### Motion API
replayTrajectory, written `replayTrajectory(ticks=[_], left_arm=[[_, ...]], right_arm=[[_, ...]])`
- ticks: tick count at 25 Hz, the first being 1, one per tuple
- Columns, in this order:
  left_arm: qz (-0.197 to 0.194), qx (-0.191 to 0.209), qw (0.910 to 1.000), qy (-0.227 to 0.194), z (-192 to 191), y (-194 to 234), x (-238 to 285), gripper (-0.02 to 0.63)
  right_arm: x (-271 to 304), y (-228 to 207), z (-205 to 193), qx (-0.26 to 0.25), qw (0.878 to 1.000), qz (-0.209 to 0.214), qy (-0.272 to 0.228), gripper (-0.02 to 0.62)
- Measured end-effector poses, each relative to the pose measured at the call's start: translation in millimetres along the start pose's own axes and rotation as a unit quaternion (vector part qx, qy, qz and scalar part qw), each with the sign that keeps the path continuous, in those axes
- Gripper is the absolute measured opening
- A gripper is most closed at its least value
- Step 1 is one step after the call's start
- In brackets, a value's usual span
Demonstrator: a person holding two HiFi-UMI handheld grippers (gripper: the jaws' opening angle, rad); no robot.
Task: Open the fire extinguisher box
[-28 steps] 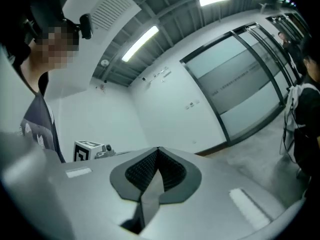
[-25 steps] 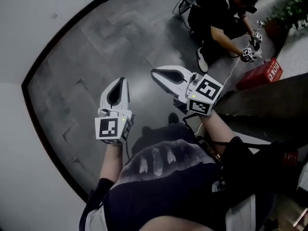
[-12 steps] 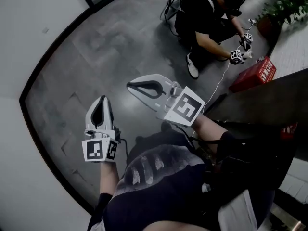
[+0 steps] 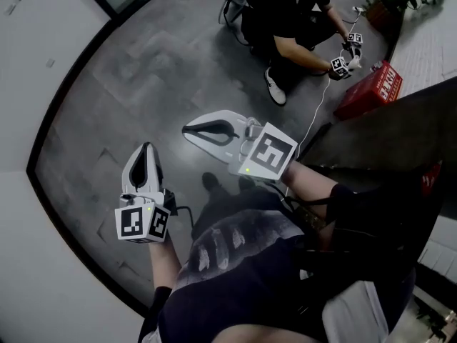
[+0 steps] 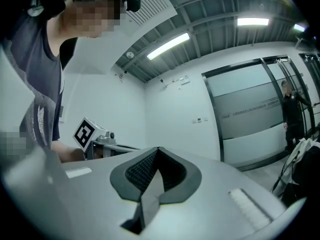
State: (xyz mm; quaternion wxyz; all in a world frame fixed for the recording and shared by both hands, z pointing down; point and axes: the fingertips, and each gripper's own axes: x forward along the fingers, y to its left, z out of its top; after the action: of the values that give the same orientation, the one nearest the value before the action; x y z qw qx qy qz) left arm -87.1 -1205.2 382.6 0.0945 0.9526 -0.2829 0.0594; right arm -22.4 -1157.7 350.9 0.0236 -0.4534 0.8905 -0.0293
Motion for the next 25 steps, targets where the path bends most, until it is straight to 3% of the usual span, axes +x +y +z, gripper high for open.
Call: replayTrajectory(ticks=[4, 12, 25], left_arm=[[-0.044, 0.014, 0.9989, 0.004, 10.0, 15.9, 12.8, 0.002], [-0.108, 0.007, 0.9941, 0.004, 2.5, 35.8, 30.8, 0.002], [-0.142, 0.018, 0.9879, 0.060, -5.4, 25.3, 91.8, 0.002]], right_arm=[[32.8, 0.3, 13.1, -0.008, 1.000, -0.011, -0.005, 0.002], [61.9, -19.2, 3.6, 0.073, 0.994, -0.075, -0.014, 0.002], [40.3, -78.5, -6.8, 0.128, 0.985, -0.111, -0.036, 0.002]])
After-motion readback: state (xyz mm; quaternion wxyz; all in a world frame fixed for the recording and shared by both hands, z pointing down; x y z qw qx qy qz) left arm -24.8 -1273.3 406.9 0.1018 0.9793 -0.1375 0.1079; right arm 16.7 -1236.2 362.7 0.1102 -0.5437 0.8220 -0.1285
